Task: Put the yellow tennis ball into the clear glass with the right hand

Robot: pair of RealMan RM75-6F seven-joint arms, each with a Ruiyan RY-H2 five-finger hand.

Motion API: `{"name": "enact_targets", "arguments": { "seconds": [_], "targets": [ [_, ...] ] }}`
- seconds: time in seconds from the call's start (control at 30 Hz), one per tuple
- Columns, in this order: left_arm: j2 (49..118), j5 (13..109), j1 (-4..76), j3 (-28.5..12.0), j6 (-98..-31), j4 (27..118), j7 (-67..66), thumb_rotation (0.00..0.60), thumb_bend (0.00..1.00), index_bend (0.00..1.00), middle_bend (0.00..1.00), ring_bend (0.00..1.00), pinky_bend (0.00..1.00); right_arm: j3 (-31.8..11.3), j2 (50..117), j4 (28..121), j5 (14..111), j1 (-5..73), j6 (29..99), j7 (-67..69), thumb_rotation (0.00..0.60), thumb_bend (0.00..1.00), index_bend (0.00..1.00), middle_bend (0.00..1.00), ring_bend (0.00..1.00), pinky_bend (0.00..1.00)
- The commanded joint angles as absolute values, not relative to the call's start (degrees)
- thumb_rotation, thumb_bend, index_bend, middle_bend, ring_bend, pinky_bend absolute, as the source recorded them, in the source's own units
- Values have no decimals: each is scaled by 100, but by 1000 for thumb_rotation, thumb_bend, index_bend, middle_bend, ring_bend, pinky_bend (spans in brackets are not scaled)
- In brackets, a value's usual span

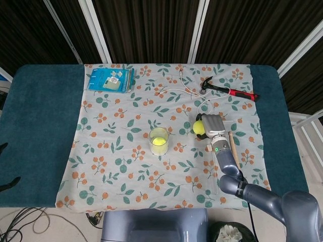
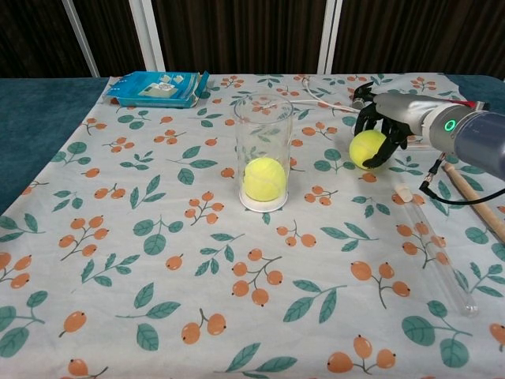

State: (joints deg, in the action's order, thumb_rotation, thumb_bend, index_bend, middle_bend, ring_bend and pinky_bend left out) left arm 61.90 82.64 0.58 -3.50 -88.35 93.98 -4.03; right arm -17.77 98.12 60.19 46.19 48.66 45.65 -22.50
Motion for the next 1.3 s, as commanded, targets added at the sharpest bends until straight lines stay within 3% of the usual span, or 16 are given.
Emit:
{"name": "enact_targets", "arguments": {
  "seconds": [0.03, 0.27, 0.63, 1.3],
  "targets": [
    [6182, 8258, 55, -351, -8835, 9400, -387, 600, 21, 125, 0, 0, 0, -1866, 9670, 6247, 4690, 4850, 4667, -2141, 600, 357, 498, 417, 501, 641],
    [6167, 8269, 40, -351, -8871, 9412, -357, 600, 21, 125, 0, 0, 0, -2100, 9005, 7216, 4900, 4726, 5030, -1972, 600, 357, 508, 422, 501, 707],
    [6184, 8270, 39, -351, -8882, 9415, -394, 600, 22, 125, 0, 0, 0, -2285, 7693, 9345, 5046, 4601, 4961, -1919, 600, 357, 508, 422, 501, 790],
    [6163, 8239, 45, -376, -8879, 9401, -347, 600, 21, 124, 0, 0, 0, -2330, 7703, 10387, 4599, 5296, 5305, -2518, 600, 357, 508, 422, 501, 891]
  ]
}}
